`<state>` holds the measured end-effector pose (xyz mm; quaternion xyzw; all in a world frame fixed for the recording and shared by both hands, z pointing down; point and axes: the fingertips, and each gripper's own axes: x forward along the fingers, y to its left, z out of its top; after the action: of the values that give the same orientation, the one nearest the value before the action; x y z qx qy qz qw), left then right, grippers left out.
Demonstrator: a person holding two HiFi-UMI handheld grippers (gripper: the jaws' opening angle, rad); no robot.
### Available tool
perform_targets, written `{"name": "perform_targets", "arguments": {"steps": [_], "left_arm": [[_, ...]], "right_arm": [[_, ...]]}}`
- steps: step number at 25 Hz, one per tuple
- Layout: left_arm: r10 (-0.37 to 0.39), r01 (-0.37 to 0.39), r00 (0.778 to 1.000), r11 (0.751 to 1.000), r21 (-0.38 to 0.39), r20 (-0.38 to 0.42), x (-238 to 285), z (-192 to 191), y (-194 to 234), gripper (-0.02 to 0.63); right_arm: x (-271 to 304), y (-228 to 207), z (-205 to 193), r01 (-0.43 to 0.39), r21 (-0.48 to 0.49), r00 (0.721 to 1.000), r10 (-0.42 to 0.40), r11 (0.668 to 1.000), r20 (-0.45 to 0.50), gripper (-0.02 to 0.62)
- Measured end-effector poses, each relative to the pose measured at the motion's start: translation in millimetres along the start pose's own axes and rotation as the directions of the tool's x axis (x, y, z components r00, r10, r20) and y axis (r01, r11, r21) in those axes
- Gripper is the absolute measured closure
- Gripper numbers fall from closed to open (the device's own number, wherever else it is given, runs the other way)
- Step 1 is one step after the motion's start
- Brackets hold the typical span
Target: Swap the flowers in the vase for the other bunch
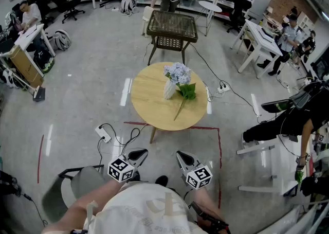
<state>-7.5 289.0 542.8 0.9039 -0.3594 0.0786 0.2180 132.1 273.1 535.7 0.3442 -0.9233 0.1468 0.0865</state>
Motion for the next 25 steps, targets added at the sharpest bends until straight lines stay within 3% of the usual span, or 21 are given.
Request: {"name": "perform_targets", "arguments": {"steps": [25], "left_arm": [[0.055, -0.055, 0.998, 0.998, 0.002, -0.014, 72, 3, -37, 0.59]], "right_arm": [[-24, -65, -9, -0.082, -0.037, 0.996, 0.081, 0.996, -0.021, 0.586]]}}
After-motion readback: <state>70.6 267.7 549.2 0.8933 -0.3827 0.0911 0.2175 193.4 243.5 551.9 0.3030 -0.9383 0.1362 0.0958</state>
